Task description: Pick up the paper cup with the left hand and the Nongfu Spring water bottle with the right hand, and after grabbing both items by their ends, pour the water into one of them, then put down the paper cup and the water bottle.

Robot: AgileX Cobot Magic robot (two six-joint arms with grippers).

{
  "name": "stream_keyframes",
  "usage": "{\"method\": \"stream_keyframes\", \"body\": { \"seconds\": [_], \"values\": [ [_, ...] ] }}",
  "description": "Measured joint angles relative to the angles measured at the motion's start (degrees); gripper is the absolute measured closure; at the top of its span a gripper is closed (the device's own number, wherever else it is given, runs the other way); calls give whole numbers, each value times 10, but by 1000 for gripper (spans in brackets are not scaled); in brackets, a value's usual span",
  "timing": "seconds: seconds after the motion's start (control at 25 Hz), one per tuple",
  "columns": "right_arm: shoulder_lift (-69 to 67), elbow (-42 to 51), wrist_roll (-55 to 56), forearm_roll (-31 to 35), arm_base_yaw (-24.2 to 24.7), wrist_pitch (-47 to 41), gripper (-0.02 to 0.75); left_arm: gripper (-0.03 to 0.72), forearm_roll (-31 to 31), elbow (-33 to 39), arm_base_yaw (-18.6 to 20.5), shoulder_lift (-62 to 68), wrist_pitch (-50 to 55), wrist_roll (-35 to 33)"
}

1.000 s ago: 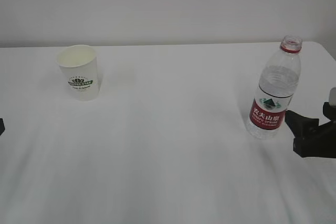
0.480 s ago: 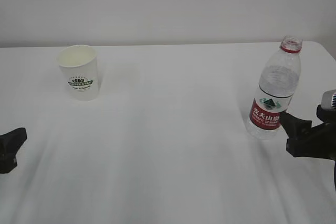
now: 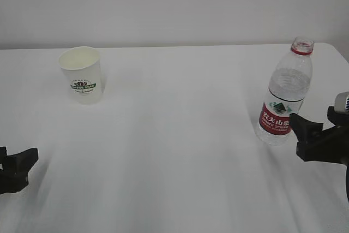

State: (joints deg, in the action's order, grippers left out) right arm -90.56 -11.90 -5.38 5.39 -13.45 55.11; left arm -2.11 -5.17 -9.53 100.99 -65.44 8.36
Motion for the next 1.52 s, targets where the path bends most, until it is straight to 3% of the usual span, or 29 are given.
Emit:
{"method": "stream_keyframes", "body": {
  "seconds": [0.36, 0.92, 1.24, 1.52],
  "values": [
    [0, 13, 77, -6, 0, 16, 147, 204, 5, 0, 0, 0, -1, 0],
    [0, 18, 90, -8, 0, 22, 147, 206, 9, 0, 0, 0, -1, 19],
    [-30, 18, 54, -44, 0, 29, 147, 202, 9, 0, 0, 0, -1, 8],
    [-108, 20, -1, -67, 0, 99, 146, 66, 10, -7, 0, 0, -1, -21]
  ]
}}
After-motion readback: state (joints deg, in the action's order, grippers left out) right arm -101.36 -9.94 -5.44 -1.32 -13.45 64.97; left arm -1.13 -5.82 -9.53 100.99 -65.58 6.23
